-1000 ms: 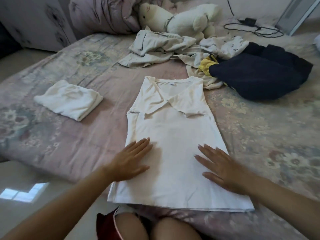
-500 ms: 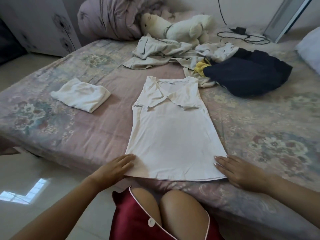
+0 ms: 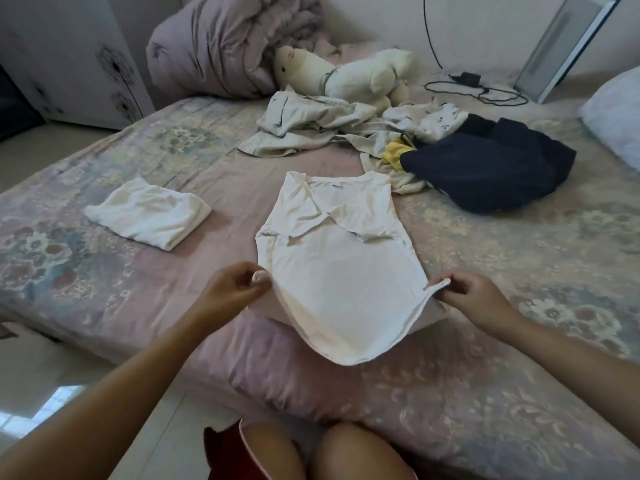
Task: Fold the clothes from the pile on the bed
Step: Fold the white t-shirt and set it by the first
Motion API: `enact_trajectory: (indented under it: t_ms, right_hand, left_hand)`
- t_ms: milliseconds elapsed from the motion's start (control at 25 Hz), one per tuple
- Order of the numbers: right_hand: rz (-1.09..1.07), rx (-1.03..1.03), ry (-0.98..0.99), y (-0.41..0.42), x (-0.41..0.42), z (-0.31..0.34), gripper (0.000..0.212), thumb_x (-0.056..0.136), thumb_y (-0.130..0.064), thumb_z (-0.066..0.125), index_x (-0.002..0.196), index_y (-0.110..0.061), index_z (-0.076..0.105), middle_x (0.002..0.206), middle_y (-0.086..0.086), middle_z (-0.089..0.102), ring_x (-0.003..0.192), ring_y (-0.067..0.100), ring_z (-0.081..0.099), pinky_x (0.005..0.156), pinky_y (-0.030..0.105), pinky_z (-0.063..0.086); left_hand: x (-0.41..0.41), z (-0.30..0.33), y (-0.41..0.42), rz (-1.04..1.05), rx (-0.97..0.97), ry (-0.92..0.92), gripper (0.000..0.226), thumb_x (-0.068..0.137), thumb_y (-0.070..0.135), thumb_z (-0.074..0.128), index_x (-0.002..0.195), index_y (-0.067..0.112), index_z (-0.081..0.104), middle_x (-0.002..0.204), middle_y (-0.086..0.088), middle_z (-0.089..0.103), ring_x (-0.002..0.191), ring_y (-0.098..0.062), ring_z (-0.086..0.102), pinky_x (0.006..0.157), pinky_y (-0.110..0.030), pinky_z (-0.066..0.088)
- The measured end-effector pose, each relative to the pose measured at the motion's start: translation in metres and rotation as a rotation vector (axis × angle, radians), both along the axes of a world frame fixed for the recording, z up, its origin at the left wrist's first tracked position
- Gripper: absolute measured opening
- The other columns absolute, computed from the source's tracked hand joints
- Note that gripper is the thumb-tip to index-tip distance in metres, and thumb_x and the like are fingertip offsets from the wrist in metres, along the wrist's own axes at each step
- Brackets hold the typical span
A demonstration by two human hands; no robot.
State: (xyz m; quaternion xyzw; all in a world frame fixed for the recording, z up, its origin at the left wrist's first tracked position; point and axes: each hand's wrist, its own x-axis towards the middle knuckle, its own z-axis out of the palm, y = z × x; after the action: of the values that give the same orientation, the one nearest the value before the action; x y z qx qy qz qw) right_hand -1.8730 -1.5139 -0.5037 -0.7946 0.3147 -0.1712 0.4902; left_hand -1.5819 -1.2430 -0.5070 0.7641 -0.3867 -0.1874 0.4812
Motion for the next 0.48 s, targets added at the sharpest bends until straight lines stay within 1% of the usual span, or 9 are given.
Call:
enact_trajectory:
  t_ms: [40,120,200,280,320,400,440,480]
  right_hand:
    - [-0.025,0.067,-0.035,-0.01,0.02,0.009,0.019,0.087,0.002,0.061,0.085,-0.015,0.069,0.079,-0.007,0.071,0.072,0.001,0.064,0.067,0.012,0.05]
    - [-0.091,0.213,-0.072,-0.036,0.065,0.019,0.012,0.089,-0.005,0.06,0.088,-0.013,0.068,0.088,0.003,0.07,0.078,0.011,0.065,0.07,0.022,0.053]
    - [-0.173,0.312,-0.096,-0.068,0.115,0.019,0.008,0.091,-0.011,0.059,0.088,-0.012,0.067,0.089,0.005,0.069,0.08,0.02,0.064,0.073,0.03,0.051]
    - [-0.246,0.368,-0.16,-0.104,0.164,0.014,0.007,0.089,-0.013,0.06,0.085,-0.01,0.065,0.082,0.008,0.065,0.078,0.024,0.059,0.071,0.034,0.045]
    - [-0.279,0.379,-0.192,-0.123,0.188,0.01,0.007,0.086,-0.014,0.062,0.085,-0.008,0.065,0.079,0.01,0.064,0.077,0.024,0.058,0.071,0.035,0.044]
    - [-0.357,0.344,-0.214,-0.161,0.23,-0.001,0.018,0.08,-0.02,0.065,0.085,-0.003,0.066,0.079,0.013,0.065,0.075,0.023,0.058,0.07,0.035,0.045]
    - [-0.409,0.31,-0.21,-0.18,0.246,-0.006,0.022,0.077,-0.024,0.065,0.084,-0.003,0.066,0.078,0.013,0.062,0.074,0.023,0.057,0.069,0.035,0.044]
    - [-0.465,0.279,-0.21,-0.198,0.26,-0.013,0.021,0.076,-0.027,0.064,0.078,-0.007,0.065,0.075,0.012,0.058,0.072,0.021,0.053,0.067,0.034,0.042]
  left_hand:
    - [0.01,0.009,-0.02,0.043,-0.025,0.081,0.003,0.087,0.015,0.066,0.085,0.016,0.069,0.078,0.002,0.066,0.071,-0.004,0.057,0.065,-0.022,0.047]
    - [0.037,0.02,-0.064,0.1,-0.097,0.23,0.009,0.09,0.02,0.062,0.083,0.017,0.067,0.076,0.002,0.063,0.073,-0.01,0.055,0.063,-0.026,0.046]
    - [0.064,0.024,-0.111,0.18,-0.186,0.322,0.012,0.091,0.019,0.061,0.08,0.021,0.065,0.07,0.007,0.064,0.071,-0.01,0.057,0.059,-0.024,0.047]
    - [0.092,0.021,-0.158,0.239,-0.253,0.331,0.013,0.091,0.016,0.06,0.08,0.021,0.064,0.068,0.007,0.064,0.062,-0.003,0.057,0.056,-0.018,0.047]
    - [0.11,0.016,-0.183,0.248,-0.284,0.339,0.012,0.092,0.016,0.06,0.081,0.02,0.064,0.071,0.004,0.063,0.061,-0.003,0.055,0.057,-0.017,0.047]
    - [0.146,0.004,-0.229,0.308,-0.324,0.35,0.01,0.092,0.017,0.06,0.082,0.019,0.063,0.073,0.001,0.06,0.064,-0.007,0.051,0.059,-0.019,0.044]
    - [0.167,-0.004,-0.248,0.367,-0.32,0.329,0.009,0.092,0.019,0.06,0.084,0.017,0.063,0.073,0.002,0.058,0.065,-0.007,0.049,0.058,-0.018,0.043]
    - [0.187,-0.015,-0.264,0.436,-0.285,0.277,0.009,0.093,0.02,0.059,0.088,0.014,0.063,0.073,0.002,0.057,0.066,-0.008,0.049,0.057,-0.017,0.042]
